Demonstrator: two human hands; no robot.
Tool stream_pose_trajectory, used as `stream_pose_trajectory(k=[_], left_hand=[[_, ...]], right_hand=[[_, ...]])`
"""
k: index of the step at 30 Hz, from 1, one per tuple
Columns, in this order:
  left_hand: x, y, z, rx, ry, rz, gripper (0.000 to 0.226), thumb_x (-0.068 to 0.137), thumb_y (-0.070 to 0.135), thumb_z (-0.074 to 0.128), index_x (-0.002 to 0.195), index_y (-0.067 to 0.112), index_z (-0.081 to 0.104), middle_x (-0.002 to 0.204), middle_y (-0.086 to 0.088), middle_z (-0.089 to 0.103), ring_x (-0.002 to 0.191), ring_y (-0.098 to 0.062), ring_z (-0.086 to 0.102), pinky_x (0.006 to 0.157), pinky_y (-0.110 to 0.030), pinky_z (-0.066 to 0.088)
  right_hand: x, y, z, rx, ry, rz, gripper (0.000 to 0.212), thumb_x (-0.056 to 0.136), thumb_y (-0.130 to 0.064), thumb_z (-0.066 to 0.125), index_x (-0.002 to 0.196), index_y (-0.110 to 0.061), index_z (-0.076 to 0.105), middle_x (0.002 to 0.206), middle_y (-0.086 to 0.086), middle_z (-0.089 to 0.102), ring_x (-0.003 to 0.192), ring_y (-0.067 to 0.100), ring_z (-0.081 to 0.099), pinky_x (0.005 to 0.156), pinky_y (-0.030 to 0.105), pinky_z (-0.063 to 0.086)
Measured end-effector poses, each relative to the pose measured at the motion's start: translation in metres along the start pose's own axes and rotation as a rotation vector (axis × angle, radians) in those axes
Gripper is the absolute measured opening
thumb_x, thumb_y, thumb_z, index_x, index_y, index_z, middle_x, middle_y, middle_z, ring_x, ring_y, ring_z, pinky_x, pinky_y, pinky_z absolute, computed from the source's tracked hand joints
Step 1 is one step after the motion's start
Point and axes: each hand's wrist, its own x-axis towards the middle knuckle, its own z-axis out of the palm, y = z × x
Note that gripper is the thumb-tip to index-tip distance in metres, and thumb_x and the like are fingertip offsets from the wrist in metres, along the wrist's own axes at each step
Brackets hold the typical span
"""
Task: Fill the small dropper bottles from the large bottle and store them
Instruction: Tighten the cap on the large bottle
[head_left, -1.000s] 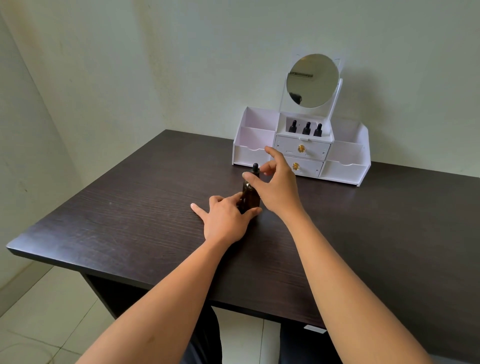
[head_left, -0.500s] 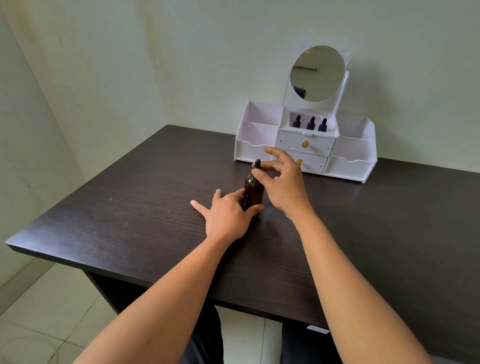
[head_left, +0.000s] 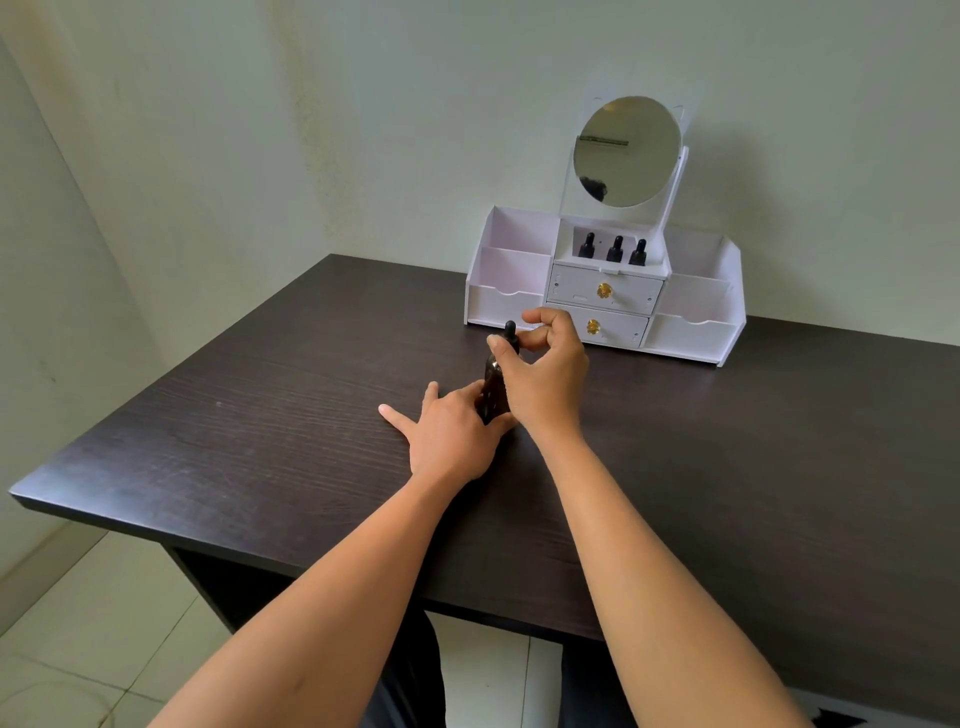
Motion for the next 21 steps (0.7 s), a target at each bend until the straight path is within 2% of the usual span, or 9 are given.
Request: stream_pose_trajectory(k=[2,4,5,8,11,14,18,21], left_hand=[[-0.001,-0.002,0.001,-0.002,0.006,-0.001,0.038,0.090,0.062,0.055,0.123,0.042,0.057,0.105,0.013,0.071,0.150,-0.021,0.020,0.104,-0.075,-0.015],[0.000,-0.002,0.001,-0.010,0.024,-0.006,0.038,0.091,0.060,0.055,0.122,0.038,0.058,0.106,0.013,0.071,0.150,-0.022,0.020,0.106,-0.075,-0.015],[0.000,-0.002,0.001,-0.011,0.028,-0.010,0.038,0.091,0.059,0.055,0.121,0.036,0.059,0.105,0.013,0.071,0.150,-0.022,0.020,0.107,-0.074,-0.014],[-0.001,0.000,-0.001,-0.025,0.026,-0.005,0.039,0.090,0.058,0.056,0.121,0.035,0.059,0.104,0.013,0.070,0.150,-0.023,0.020,0.108,-0.074,-0.015],[-0.004,0.001,-0.003,-0.002,0.009,0.016,0.057,0.081,0.069,0.059,0.128,0.036,0.057,0.130,0.013,0.062,0.149,-0.022,0.020,0.107,-0.074,-0.016],[-0.003,0.003,-0.004,0.097,-0.019,0.022,0.075,0.076,0.078,0.058,0.138,0.035,0.052,0.154,0.010,0.040,0.151,-0.022,0.015,0.105,-0.075,-0.015],[0.002,0.003,-0.003,0.177,-0.063,0.021,0.078,0.078,0.081,0.051,0.141,0.034,0.050,0.157,0.008,0.035,0.151,-0.024,0.010,0.105,-0.077,-0.014],[0.003,0.003,-0.001,0.191,-0.072,0.014,0.080,0.077,0.082,0.050,0.141,0.035,0.050,0.157,0.008,0.034,0.151,-0.023,0.010,0.105,-0.078,-0.014]], right_hand=[[-0.001,0.002,-0.007,-0.063,-0.126,0.065,0.049,0.079,-0.033,0.081,0.121,-0.022,0.059,0.105,-0.007,0.067,0.098,0.008,0.061,0.088,0.026,0.050],[-0.002,0.005,-0.015,-0.171,-0.271,0.106,0.069,0.073,-0.047,0.083,0.132,-0.026,0.053,0.121,-0.008,0.060,0.109,0.009,0.057,0.093,0.031,0.050],[-0.003,0.007,-0.017,-0.237,-0.313,0.100,0.071,0.072,-0.051,0.082,0.132,-0.027,0.053,0.122,-0.008,0.059,0.111,0.011,0.056,0.095,0.035,0.051],[-0.004,0.012,-0.020,-0.361,-0.326,0.047,0.055,0.077,-0.050,0.077,0.124,-0.027,0.057,0.118,-0.008,0.062,0.110,0.013,0.059,0.097,0.046,0.052],[-0.003,0.013,-0.022,-0.373,-0.302,0.018,0.042,0.081,-0.042,0.075,0.119,-0.027,0.062,0.112,-0.008,0.066,0.103,0.013,0.062,0.093,0.045,0.054],[0.003,0.014,-0.025,-0.364,-0.258,0.011,0.035,0.082,-0.040,0.074,0.113,-0.027,0.064,0.105,-0.009,0.067,0.097,0.012,0.063,0.089,0.043,0.056],[0.028,0.019,-0.032,-0.366,-0.203,0.043,0.035,0.082,-0.041,0.074,0.111,-0.024,0.065,0.105,-0.006,0.068,0.097,0.017,0.064,0.086,0.043,0.056],[0.051,0.022,-0.033,-0.363,-0.204,0.076,0.038,0.084,-0.036,0.074,0.117,-0.021,0.065,0.111,-0.002,0.068,0.102,0.019,0.064,0.083,0.036,0.055]])
